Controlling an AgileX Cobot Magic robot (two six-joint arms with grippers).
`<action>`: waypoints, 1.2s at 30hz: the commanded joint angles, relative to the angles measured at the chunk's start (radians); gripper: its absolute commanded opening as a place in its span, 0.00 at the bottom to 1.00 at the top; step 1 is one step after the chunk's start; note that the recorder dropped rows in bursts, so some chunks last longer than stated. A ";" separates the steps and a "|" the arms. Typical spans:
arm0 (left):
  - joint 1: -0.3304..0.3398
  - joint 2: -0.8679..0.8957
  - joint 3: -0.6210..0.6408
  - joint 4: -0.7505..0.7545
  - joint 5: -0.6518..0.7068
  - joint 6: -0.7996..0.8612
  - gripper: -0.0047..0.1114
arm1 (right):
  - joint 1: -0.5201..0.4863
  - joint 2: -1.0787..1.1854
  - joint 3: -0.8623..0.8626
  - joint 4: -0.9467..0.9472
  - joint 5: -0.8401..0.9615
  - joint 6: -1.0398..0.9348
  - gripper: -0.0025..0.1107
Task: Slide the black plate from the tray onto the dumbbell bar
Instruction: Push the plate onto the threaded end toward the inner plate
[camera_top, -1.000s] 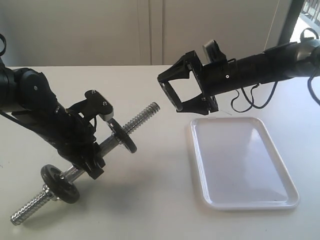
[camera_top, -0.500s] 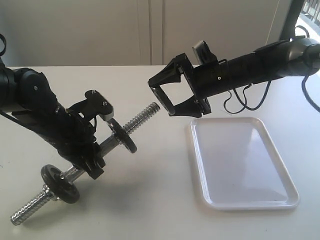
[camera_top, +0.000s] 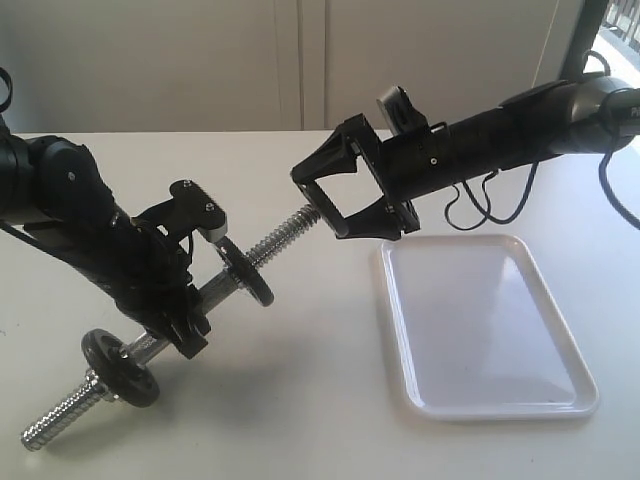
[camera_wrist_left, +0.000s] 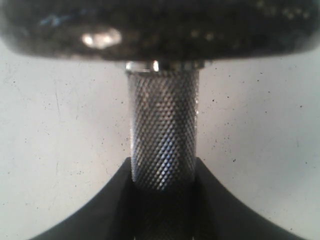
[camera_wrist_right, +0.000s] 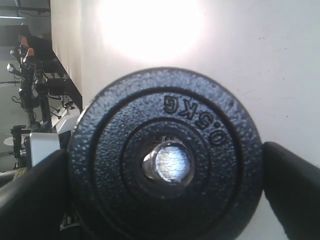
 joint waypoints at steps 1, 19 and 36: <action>-0.004 -0.061 -0.028 -0.062 -0.051 0.000 0.04 | 0.002 0.000 -0.010 0.048 0.037 0.006 0.02; -0.004 -0.061 -0.028 -0.062 -0.051 0.001 0.04 | 0.038 0.002 -0.010 0.056 0.037 0.051 0.02; -0.004 -0.061 -0.028 -0.066 -0.064 -0.008 0.04 | 0.107 0.002 -0.010 0.101 0.037 0.017 0.02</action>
